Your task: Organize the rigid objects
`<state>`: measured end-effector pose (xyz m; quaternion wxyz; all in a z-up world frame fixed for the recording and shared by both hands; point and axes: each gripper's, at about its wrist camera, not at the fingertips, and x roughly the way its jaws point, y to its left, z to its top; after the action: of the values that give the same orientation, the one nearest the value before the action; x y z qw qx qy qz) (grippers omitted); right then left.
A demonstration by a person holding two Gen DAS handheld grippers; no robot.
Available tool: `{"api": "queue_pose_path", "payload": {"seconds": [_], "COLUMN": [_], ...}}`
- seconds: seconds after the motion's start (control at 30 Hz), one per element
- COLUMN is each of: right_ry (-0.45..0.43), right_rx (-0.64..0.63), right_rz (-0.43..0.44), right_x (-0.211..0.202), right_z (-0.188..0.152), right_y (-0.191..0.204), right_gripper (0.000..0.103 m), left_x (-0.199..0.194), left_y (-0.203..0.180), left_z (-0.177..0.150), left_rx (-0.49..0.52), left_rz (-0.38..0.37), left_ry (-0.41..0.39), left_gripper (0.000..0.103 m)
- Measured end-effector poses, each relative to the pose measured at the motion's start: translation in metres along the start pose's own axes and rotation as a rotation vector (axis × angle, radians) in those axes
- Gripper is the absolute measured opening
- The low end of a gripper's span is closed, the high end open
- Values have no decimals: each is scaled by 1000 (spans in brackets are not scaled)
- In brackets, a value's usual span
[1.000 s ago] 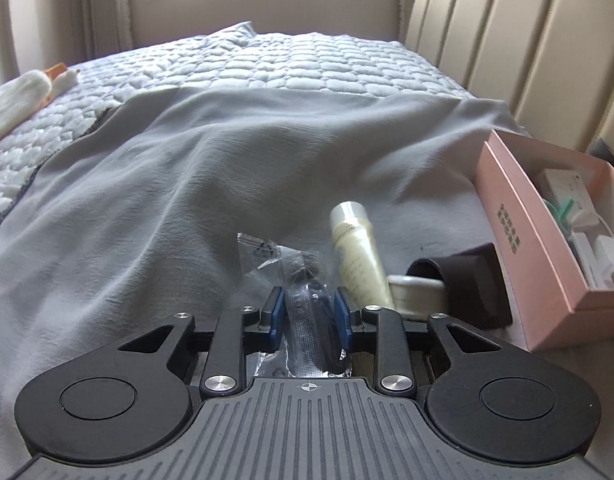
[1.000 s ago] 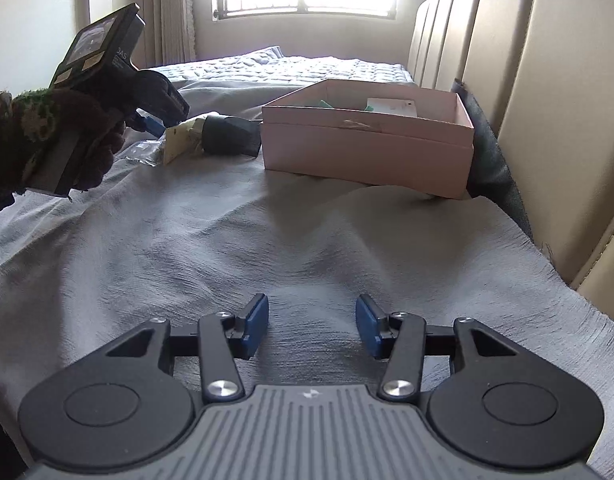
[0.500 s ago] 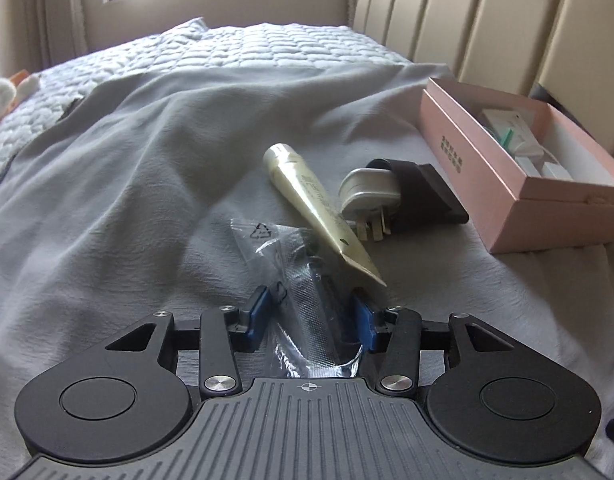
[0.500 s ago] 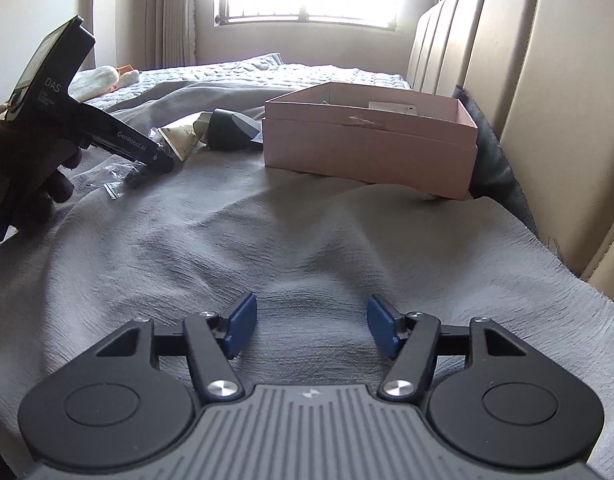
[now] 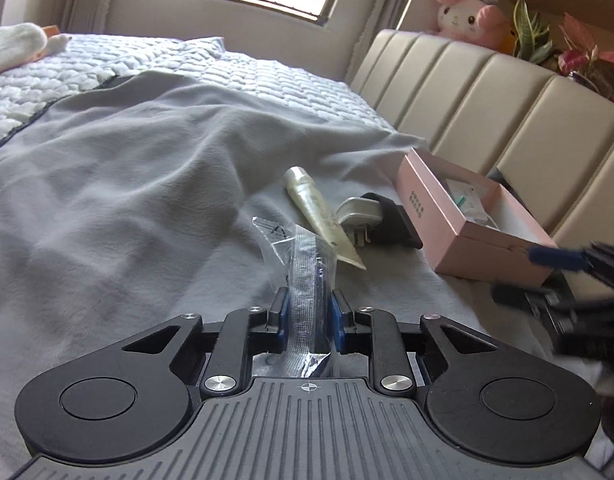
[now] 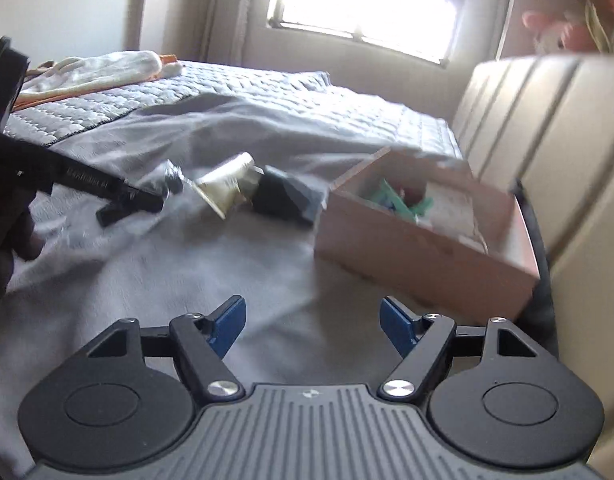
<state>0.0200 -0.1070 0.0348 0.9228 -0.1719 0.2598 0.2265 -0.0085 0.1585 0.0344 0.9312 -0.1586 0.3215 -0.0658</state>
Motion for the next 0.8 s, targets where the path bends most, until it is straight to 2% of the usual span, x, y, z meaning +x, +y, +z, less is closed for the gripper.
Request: {"api": "queue_pose_path", "payload": {"seconds": [0.1,0.2,0.3,0.4,0.43,0.57,0.63,0.7,0.8], "right_ry": [13,84,157,206,219,182,187,234,231], "right_rx": [44,175,261,234,213,105,133,178,147], "right_rz": [52,47,16,36,67,136,221,308,303], "right_x": [41,100,149,169,168,128,102,79,46], "right_z": [52,95,111,110,107,90,78,58,24], "right_y": [0,-7,-10,-3,0,16,13,8,9], "right_gripper": [73,61,56,44,40,37,35,29,29], "left_x": [-10,-12,-14,-16,-16,-15,-15,-15,-14], "left_y": [7,12,18,20,21,16,11,7,1], "left_z": [-8,-14,-16,-15,-14,-15,-17,-17,-16], "left_rx": [-50,-97,-129,-141,-145,-150,-137,-130,-120], "left_rz": [-41,-70,-77,-88,-92,-106,-119,-125,-121], "left_ry": [-5,-2,-6,-15,-18,-12,-5,-2,0], "left_gripper": [23,23,23,23,23,23,23,23,23]}}
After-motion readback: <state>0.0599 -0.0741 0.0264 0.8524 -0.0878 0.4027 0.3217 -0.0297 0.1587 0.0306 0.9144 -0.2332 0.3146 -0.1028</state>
